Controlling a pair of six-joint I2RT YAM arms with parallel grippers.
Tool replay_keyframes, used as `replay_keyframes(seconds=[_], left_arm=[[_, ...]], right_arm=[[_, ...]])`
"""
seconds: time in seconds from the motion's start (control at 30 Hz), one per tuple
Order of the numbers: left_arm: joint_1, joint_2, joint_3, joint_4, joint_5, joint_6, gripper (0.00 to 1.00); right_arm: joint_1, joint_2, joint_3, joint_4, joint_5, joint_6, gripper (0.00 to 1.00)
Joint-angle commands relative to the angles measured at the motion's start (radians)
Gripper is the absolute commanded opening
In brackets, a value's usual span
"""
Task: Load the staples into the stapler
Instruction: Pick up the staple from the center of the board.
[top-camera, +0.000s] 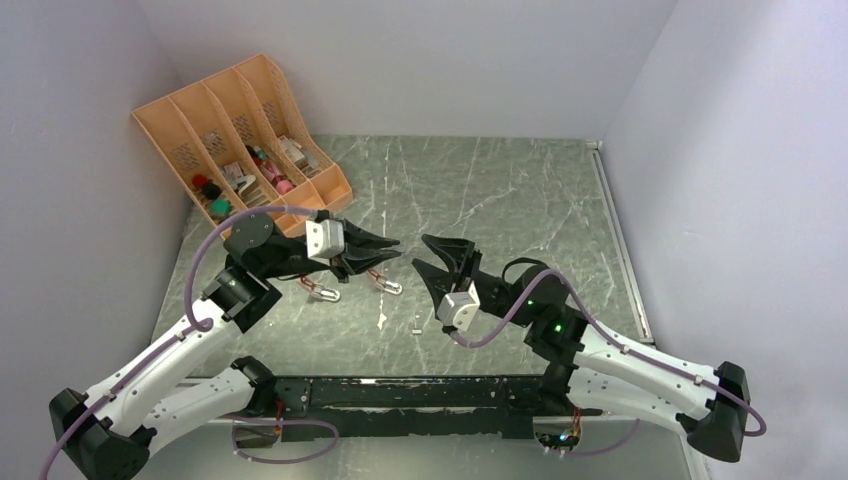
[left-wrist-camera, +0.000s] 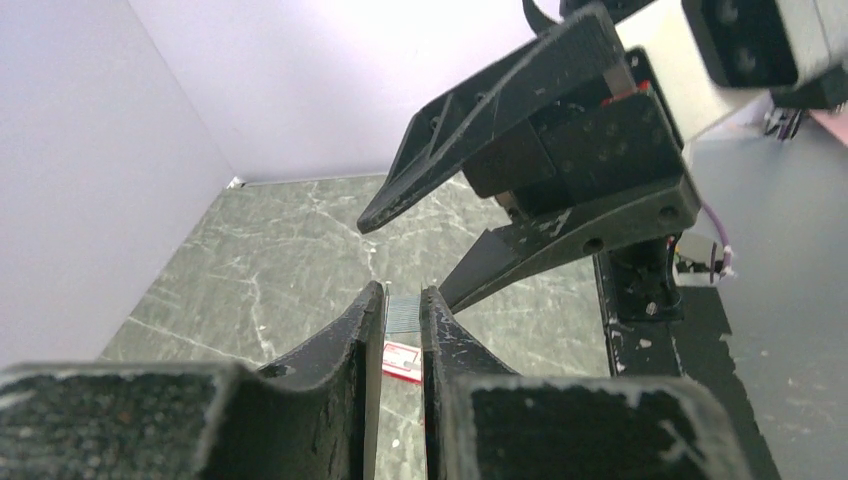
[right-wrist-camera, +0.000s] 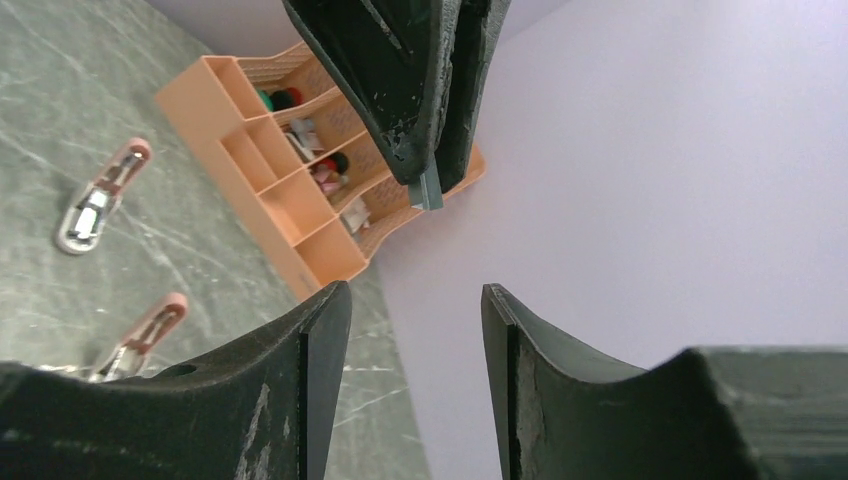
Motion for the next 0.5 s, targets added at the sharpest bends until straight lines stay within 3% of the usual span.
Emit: replay_keyframes(seconds=[0.0,0.47], left_arm=[[-0.005,-0.013,-0.005,0.112,-0.024,-0.116,0.07],[-0.006,-0.016,-0.038,0.301,0.044,-0.290,0.07]], right_arm=[[0.001,0.022,0.025,0.118,-0.019,-0.115,0.53],[0.013,0.011,0.097,0.143,-0.179,-0.126,0.50]])
